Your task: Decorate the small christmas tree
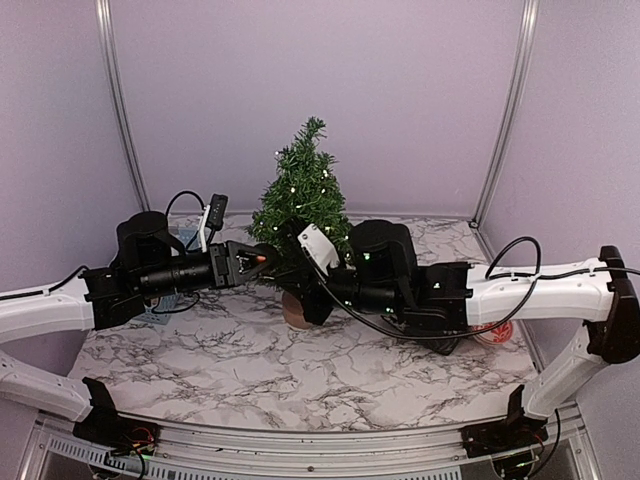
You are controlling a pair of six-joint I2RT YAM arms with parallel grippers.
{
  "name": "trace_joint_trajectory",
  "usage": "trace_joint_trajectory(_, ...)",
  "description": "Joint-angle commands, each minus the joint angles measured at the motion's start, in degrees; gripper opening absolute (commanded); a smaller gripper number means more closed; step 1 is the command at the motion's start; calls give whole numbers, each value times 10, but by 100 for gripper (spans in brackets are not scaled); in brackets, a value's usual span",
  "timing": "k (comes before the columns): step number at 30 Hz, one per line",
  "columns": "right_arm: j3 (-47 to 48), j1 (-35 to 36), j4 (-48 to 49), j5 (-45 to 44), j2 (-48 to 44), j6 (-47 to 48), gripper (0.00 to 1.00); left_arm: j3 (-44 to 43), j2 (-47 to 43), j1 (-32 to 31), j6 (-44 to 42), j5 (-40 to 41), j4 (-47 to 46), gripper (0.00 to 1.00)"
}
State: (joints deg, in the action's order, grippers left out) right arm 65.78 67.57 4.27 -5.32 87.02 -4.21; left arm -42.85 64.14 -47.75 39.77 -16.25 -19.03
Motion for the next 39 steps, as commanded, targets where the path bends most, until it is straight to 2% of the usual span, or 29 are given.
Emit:
trace_joint_trajectory(1,-9,-8,5,-25,-24,-4,0,8,5,-1,1,25,-18,36)
trace_joint_trajectory(7,-10,-20,-2,-15,-21,-23,0,5,13,-2,0,27,-16,36)
trace_joint_trajectory(10,-15,-31,-2,-1,-30,-68,20,7,-4,-2,-30,17,-30,39)
trace_joint_trajectory(14,-52,-51,51,44,-59,-138,31,22,-32,-2,-81,0,-64,42)
trace_joint_trajectory(19,-64,-68,94,106,-79,-187,34,29,-56,-7,-146,-23,-90,44)
trace_joint_trajectory(25,-44,-69,121,175,-59,-218,35,19,-66,-16,-223,-50,-91,45)
trace_joint_trajectory(37,-4,-69,144,258,-3,-235,35,3,-55,-36,-249,-46,-91,44)
trace_joint_trajectory(39,6,-69,138,266,10,-233,31,3,-55,-35,-249,-45,-90,44)
